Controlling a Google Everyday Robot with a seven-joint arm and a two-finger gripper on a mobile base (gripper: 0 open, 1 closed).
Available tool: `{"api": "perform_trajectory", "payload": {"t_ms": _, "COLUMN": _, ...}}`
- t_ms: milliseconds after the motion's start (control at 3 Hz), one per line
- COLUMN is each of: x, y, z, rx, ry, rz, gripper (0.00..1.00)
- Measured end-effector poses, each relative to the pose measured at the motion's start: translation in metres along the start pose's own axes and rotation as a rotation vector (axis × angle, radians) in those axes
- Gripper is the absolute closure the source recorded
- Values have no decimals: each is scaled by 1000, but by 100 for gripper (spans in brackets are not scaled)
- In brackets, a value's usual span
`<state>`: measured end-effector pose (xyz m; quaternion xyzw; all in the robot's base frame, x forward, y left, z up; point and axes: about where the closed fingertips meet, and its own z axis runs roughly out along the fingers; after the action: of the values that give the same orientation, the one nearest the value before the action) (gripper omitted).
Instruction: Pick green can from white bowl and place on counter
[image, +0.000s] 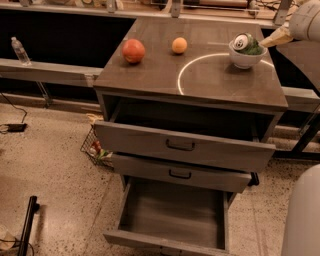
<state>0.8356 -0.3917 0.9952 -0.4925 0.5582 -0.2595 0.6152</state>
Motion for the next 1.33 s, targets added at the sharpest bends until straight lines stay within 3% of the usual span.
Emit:
{"api": "perform_trajectory", "payload": {"t_ms": 1000, "x": -9, "y": 39, "z": 17, "rx": -140, "ry": -55, "rz": 12, "gripper": 0}}
{"api": "perform_trajectory", "payload": {"t_ms": 1333, "x": -13, "y": 45, "z": 22, "rx": -155, "ry": -66, "rz": 21, "gripper": 0}}
